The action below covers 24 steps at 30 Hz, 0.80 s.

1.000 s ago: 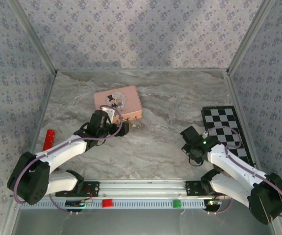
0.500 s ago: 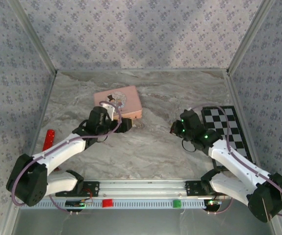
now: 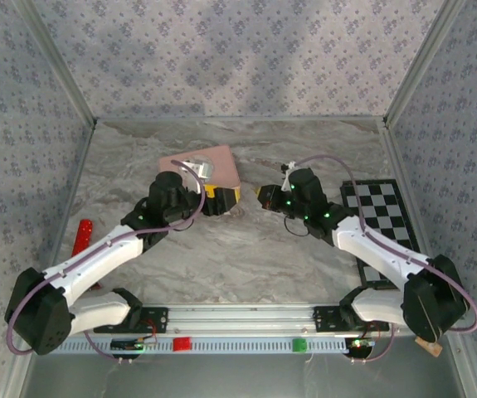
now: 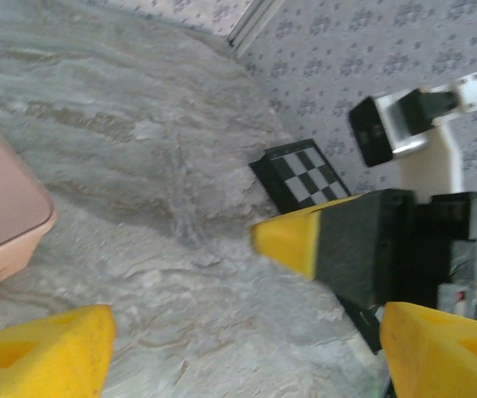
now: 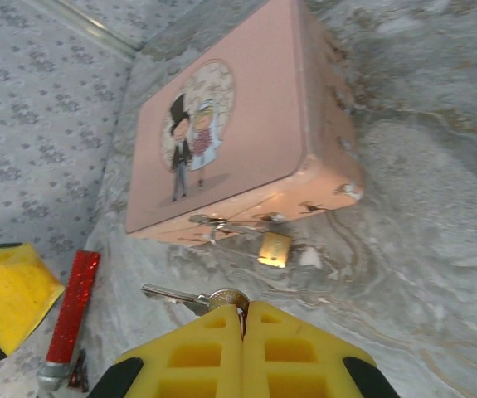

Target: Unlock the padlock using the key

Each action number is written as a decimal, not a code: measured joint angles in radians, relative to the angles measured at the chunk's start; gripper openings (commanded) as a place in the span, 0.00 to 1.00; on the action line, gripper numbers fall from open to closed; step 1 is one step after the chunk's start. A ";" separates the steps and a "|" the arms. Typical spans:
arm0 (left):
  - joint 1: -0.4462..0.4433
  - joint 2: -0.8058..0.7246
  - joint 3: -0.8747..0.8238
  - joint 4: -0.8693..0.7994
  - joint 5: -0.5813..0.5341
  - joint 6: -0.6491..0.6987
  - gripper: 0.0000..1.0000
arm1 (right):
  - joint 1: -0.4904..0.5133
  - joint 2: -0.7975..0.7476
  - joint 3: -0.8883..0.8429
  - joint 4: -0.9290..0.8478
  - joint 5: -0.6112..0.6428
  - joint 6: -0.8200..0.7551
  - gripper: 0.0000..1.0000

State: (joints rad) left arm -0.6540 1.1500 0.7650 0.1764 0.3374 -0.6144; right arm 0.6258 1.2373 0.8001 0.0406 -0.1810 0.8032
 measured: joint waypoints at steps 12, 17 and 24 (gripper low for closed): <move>-0.001 0.078 0.024 0.007 0.000 -0.019 0.56 | 0.094 0.035 0.029 0.077 -0.025 0.016 0.00; -0.004 0.083 0.026 0.007 -0.001 -0.026 0.46 | 0.122 0.040 0.029 0.083 -0.021 0.016 0.00; -0.005 0.084 0.026 0.000 -0.002 -0.024 0.42 | 0.123 0.040 0.029 0.083 -0.002 0.016 0.00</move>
State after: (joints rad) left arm -0.6586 1.2335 0.7910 0.1768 0.3355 -0.6380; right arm 0.7486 1.2774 0.8295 0.1238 -0.1833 0.8192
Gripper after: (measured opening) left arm 0.431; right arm 0.048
